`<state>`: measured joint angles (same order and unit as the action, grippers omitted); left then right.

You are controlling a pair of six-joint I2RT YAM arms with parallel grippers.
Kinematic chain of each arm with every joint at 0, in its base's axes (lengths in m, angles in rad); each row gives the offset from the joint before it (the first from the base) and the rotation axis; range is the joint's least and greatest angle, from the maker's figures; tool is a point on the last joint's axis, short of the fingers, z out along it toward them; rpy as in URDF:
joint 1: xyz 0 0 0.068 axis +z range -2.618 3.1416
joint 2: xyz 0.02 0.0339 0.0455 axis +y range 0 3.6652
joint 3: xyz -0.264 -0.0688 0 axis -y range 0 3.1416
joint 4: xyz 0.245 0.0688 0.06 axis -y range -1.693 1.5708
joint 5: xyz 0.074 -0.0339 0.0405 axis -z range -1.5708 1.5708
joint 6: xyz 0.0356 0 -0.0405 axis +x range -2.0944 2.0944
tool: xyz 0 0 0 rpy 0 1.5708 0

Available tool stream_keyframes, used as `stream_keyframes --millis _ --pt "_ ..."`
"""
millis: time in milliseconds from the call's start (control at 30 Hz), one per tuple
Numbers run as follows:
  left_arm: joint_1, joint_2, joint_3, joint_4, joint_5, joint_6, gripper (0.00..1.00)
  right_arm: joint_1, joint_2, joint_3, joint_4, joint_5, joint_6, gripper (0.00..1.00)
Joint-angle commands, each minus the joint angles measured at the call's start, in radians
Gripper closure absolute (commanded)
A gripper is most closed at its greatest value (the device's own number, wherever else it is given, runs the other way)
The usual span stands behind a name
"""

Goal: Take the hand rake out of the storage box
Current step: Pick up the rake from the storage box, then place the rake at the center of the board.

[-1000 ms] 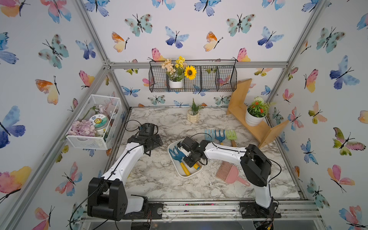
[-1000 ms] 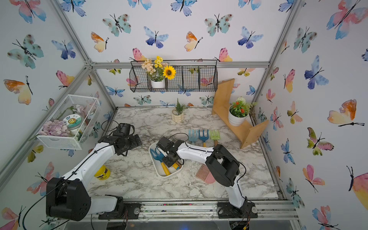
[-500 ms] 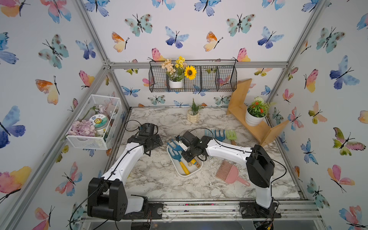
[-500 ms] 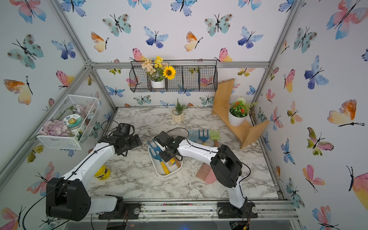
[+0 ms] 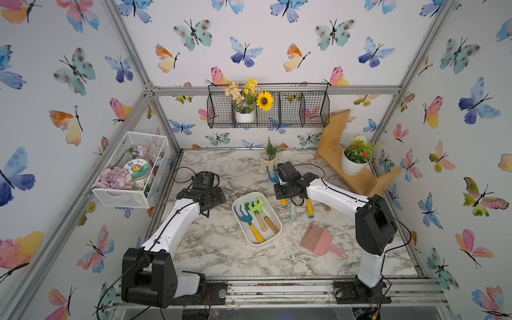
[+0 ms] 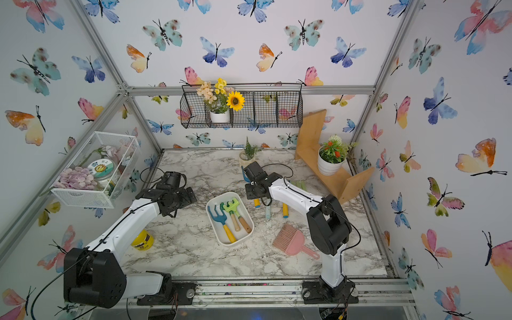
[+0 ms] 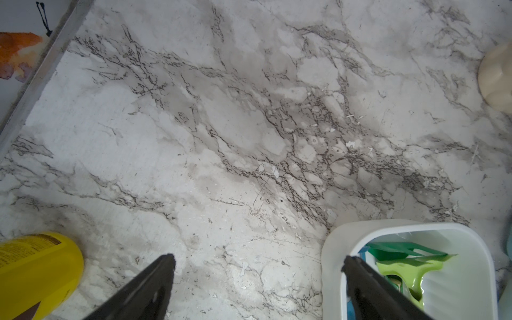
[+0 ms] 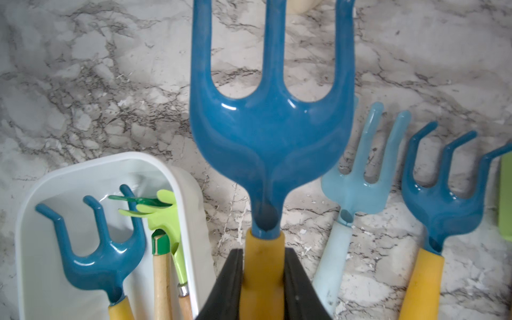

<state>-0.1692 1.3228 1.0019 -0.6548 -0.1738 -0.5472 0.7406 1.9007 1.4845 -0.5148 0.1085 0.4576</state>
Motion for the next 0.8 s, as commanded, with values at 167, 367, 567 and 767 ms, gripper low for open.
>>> stream_keyframes --millis 167,367,567,767 --pt "0.006 -0.014 -0.013 -0.010 0.020 -0.004 0.00 0.003 0.088 -0.016 0.068 0.046 0.158 0.81" --pt "0.008 -0.013 -0.011 -0.008 0.017 0.001 0.00 0.003 0.123 -0.033 0.080 0.051 0.204 0.81" --pt "0.008 -0.005 -0.006 -0.003 0.020 0.001 0.00 0.006 0.125 -0.070 0.096 0.044 0.218 0.82" --pt "0.008 0.000 -0.007 0.003 0.028 0.000 0.00 0.026 0.127 -0.084 0.115 0.025 0.236 0.82"
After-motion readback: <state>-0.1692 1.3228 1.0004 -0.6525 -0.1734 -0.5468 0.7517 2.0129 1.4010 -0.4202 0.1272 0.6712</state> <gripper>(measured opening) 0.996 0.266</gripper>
